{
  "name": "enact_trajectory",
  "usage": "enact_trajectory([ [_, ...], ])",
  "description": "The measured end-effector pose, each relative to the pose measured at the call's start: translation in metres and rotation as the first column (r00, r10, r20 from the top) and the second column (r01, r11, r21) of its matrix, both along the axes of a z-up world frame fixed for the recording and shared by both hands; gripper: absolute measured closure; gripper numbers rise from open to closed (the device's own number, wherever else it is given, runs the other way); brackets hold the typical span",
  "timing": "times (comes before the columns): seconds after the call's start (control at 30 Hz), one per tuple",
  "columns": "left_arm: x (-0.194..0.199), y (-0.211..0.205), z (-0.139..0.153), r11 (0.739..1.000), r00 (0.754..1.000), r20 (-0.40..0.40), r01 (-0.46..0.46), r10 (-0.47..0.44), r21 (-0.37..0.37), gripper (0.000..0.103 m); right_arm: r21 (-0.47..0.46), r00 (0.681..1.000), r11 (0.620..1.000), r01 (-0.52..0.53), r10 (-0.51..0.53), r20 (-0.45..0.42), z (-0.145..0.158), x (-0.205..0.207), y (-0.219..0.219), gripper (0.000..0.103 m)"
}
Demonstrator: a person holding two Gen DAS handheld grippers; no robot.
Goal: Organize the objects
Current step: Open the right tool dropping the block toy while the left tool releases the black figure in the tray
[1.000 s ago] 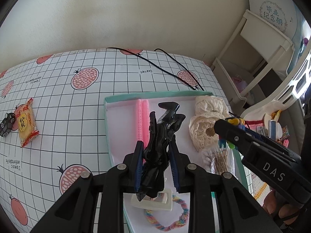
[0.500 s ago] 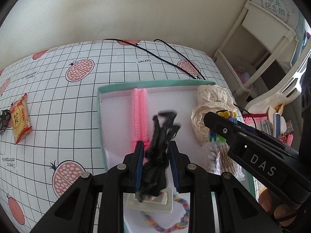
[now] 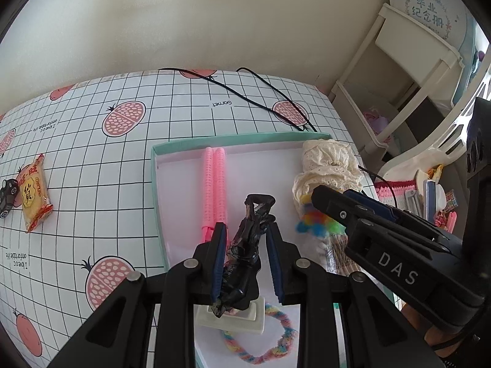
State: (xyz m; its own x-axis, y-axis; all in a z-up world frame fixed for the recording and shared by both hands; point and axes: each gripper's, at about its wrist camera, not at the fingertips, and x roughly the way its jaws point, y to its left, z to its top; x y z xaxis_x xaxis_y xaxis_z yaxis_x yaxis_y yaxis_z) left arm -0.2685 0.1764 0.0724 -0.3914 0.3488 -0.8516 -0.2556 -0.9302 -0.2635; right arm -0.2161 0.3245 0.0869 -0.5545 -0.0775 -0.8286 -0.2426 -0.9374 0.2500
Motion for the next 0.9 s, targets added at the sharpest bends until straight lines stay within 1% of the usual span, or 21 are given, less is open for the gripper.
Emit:
enact_trajectory([
  [0.3,0.0,-0.011,0.017,1.0,0.999,-0.031,-0.02,0.021,0.024,0.076,0.006,0.999,1.0,-0.007,0.007,-0.046,0.022,0.004,-0.002,0.061],
  [0.57,-0.004,-0.029,0.023,0.996,0.993,-0.073,-0.093,0.093,0.006,0.075,0.008,0.999,1.0,-0.008,0.008,-0.041,0.022,0.004,-0.004,0.061],
  [0.6,-0.004,-0.031,0.023,0.994,0.991,-0.079,-0.105,0.105,-0.002,0.074,0.009,0.999,1.0,-0.009,0.009,-0.037,0.021,0.003,-0.004,0.061],
  [0.67,-0.006,-0.035,0.022,0.992,0.989,-0.087,-0.123,0.122,-0.015,0.063,0.01,1.0,1.0,-0.013,0.013,-0.028,0.018,0.003,-0.005,0.061],
  [0.7,-0.006,-0.038,0.022,0.991,0.988,-0.091,-0.131,0.128,-0.022,0.062,0.011,1.0,1.0,-0.014,0.015,-0.026,0.018,0.003,-0.005,0.061],
  [0.8,-0.008,-0.045,0.022,0.986,0.982,-0.103,-0.163,0.159,-0.035,0.056,0.013,1.0,1.0,-0.013,0.014,-0.018,0.016,0.003,-0.005,0.056],
  [0.87,-0.009,-0.05,0.022,0.982,0.978,-0.112,-0.184,0.178,-0.045,0.047,0.01,1.0,1.0,-0.017,0.018,-0.015,0.015,0.002,-0.006,0.051],
  [0.9,-0.01,-0.052,0.022,0.98,0.976,-0.117,-0.192,0.186,-0.05,0.046,0.013,1.0,1.0,-0.022,0.022,-0.012,0.014,0.002,-0.007,0.049],
])
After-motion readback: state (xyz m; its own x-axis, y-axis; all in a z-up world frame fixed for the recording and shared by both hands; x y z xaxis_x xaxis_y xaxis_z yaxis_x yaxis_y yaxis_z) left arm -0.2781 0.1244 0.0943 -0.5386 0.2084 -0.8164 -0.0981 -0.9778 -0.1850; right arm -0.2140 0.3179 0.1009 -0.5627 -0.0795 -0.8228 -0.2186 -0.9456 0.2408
